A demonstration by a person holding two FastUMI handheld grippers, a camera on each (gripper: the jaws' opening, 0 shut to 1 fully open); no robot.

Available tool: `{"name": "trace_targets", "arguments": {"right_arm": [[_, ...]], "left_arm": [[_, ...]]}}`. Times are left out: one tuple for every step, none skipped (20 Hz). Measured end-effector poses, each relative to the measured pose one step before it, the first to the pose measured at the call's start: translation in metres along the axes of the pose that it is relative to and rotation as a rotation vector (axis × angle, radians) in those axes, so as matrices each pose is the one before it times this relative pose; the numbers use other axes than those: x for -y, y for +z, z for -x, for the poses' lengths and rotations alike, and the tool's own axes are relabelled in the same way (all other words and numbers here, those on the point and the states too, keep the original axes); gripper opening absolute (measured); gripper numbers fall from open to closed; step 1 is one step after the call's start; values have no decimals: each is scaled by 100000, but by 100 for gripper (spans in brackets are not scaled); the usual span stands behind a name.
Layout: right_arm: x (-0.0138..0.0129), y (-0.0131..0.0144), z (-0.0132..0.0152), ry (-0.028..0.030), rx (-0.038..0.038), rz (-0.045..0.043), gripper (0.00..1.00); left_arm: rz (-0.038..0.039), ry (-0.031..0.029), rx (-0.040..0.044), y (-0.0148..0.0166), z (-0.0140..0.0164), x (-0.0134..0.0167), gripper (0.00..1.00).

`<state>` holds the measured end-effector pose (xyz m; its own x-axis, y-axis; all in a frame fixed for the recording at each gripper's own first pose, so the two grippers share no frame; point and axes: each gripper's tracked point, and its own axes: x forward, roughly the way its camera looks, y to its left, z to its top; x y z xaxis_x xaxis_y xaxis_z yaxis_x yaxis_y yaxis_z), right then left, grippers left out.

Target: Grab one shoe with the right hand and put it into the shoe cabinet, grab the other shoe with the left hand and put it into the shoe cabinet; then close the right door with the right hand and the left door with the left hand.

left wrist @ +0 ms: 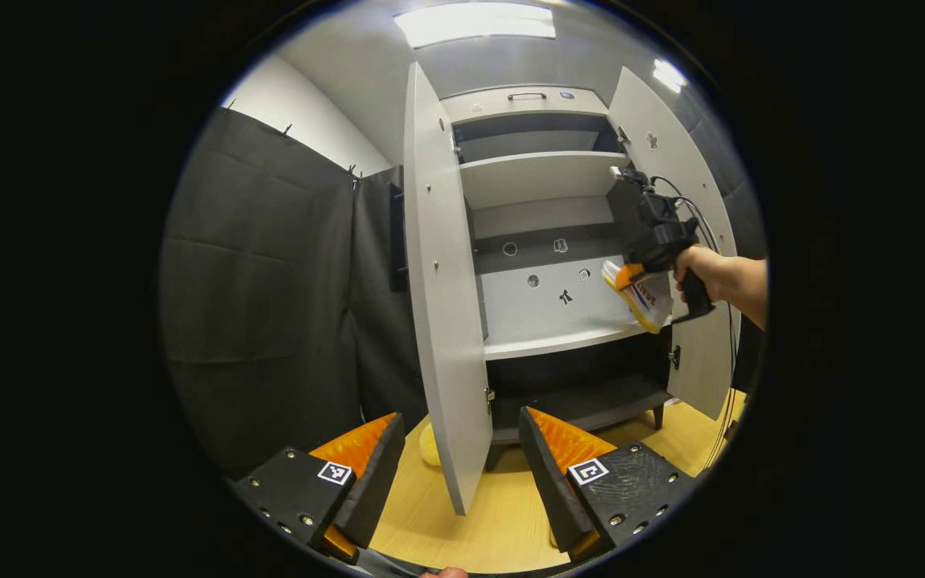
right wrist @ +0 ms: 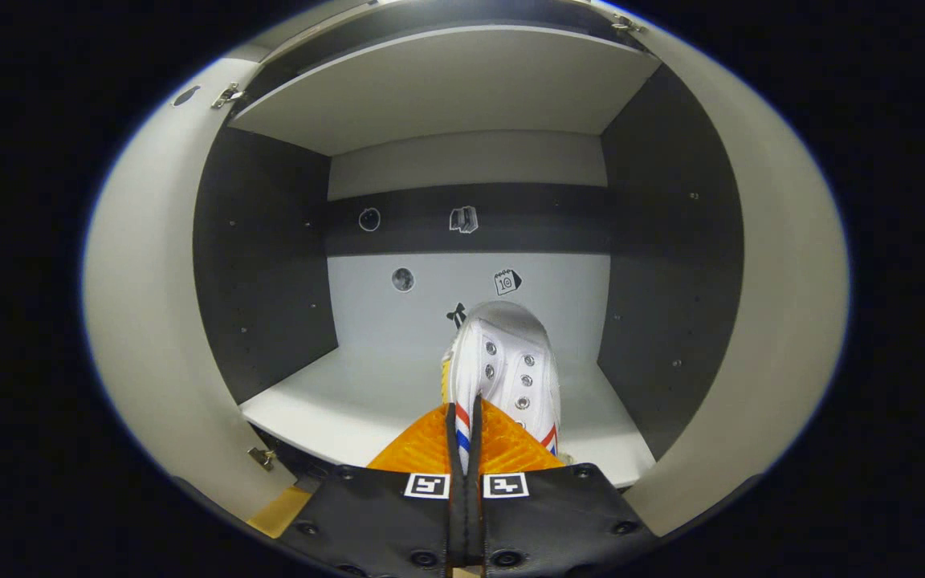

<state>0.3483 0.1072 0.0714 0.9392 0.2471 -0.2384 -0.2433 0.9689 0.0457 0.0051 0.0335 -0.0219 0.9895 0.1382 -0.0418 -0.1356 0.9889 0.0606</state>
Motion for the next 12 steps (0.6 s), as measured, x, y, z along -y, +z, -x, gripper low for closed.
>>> {"name": "trace_targets", "arguments": {"right_arm": [[-8,475,-1172,-424,34,617,1],[-4,524,-1106,-386,366,431,1],[-16,306,-976,-568,86,688,0],[54,251,-1044,-657,-126,912,1],[-86,73,-936,-416,-238,1103,1],[-133,-109,-869,-282,-1182,1400,1],[-50,-318,-708,-635,-1276,1156,1],[-20,-356,-687,-1149,-1189,657,1],[4,-532,-638,-1457,-1500,610,1],[4,-226,-598,-1375,-266,395,1],[88,-233,-580,-1705,-1031,1035,2],[-32,-369,-489,-1293,-994,953,1]], "left_arm": [[-140,639,-26,-79,91,-101,78],[-20,584,-221,-39,57,-94,78],[52,614,-489,-202,34,-139,78],[96,613,-645,-251,72,-151,78],[255,548,-712,-225,35,-99,78],[333,469,-717,-245,-7,-123,78],[165,387,-607,-213,42,-132,78],[-45,573,-440,-177,58,-82,78],[111,492,-394,-161,96,-130,78],[186,456,-224,-18,126,-86,78],[185,392,-153,-121,28,-77,78],[245,164,-146,-97,45,-19,78]]}}
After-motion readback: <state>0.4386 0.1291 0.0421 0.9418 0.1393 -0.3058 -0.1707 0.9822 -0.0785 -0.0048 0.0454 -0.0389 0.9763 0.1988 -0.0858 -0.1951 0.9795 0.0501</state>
